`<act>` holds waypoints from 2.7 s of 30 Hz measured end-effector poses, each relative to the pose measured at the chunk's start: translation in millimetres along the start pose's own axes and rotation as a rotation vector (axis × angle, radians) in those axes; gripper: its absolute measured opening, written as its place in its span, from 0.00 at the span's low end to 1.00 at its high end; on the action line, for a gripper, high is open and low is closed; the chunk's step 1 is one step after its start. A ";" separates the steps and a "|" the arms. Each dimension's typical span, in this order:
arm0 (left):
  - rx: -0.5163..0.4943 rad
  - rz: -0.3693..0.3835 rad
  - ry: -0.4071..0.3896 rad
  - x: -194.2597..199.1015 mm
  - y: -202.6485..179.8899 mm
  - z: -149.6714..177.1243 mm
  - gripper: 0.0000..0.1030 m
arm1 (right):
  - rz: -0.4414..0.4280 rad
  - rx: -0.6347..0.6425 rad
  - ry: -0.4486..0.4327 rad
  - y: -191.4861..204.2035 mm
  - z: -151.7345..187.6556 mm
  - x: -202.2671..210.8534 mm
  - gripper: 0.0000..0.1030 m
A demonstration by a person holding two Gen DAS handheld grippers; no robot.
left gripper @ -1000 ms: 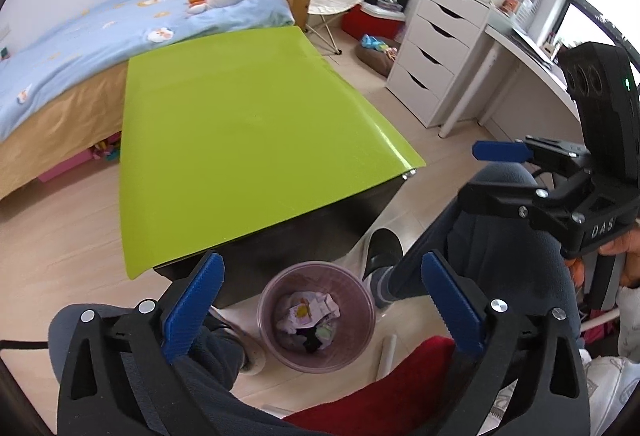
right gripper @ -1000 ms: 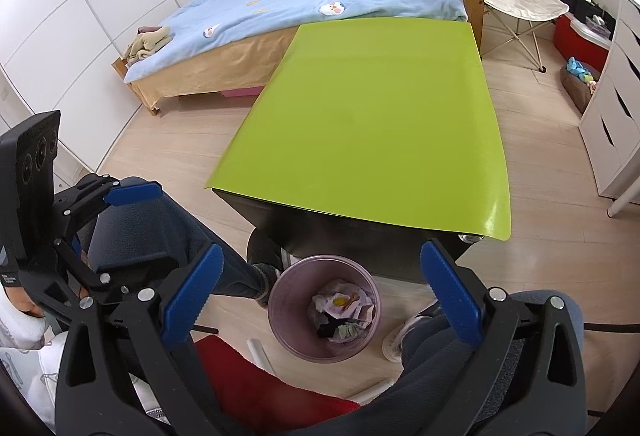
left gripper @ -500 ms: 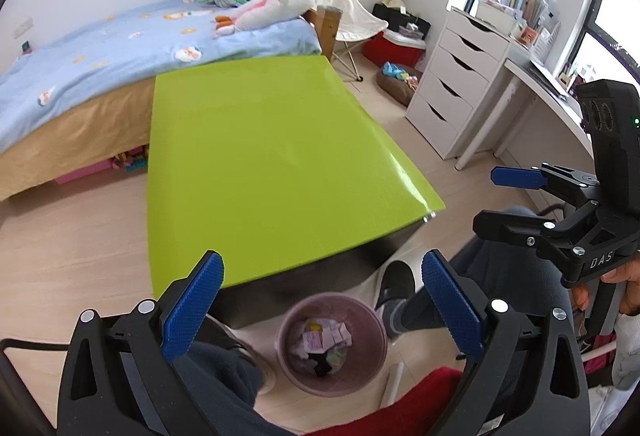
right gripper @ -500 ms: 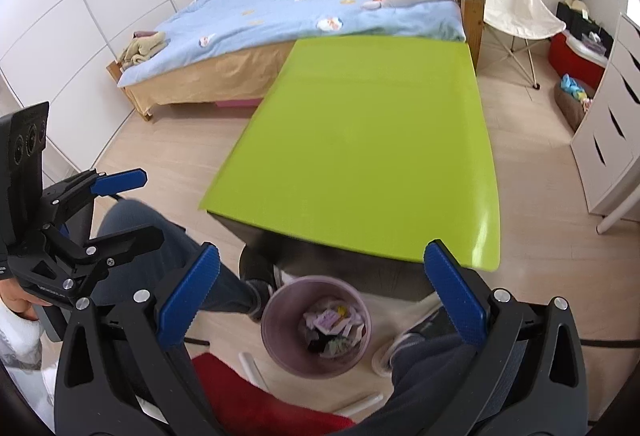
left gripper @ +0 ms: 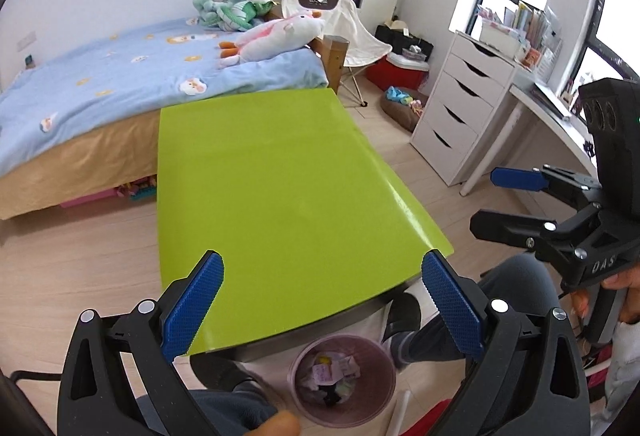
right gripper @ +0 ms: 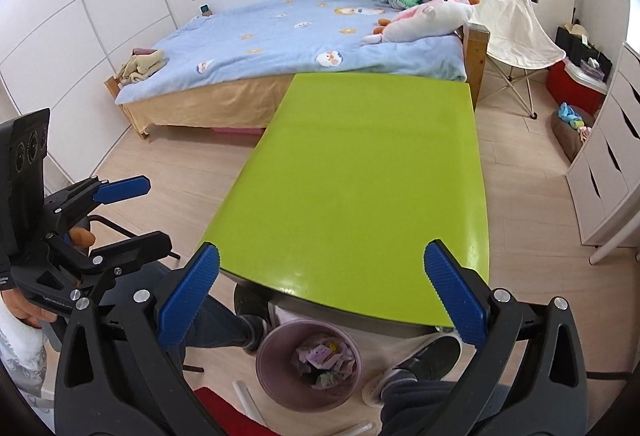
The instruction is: Collect trash
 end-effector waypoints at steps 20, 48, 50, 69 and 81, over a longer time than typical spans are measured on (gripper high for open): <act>0.052 -0.013 -0.016 -3.1 13.0 -9.2 0.94 | 0.000 -0.004 0.025 -3.4 -2.2 -13.4 0.97; 0.043 -0.007 -0.009 -2.8 7.9 -6.9 0.94 | 0.004 -0.005 0.022 -4.9 -3.5 -12.1 0.97; 0.041 -0.007 -0.007 -3.1 7.6 -5.8 0.94 | 0.004 -0.006 0.022 -4.8 -3.3 -12.1 0.97; 0.037 -0.006 0.005 -5.9 9.2 1.4 0.94 | 0.004 -0.006 0.023 -4.7 -3.6 -11.9 0.97; 0.037 -0.005 0.005 -5.7 9.1 1.1 0.94 | 0.005 -0.006 0.023 -4.6 -4.0 -11.6 0.97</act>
Point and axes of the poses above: each gripper's, at about its wrist camera, not at the fingertips, and x roughly against the way its jaws point, y to its left, z to its underside, the point moved 3 cm from there along -x, roughly the way its jaws point, and after that the axes turned 5 degrees about -y, right-handed, at the moved point
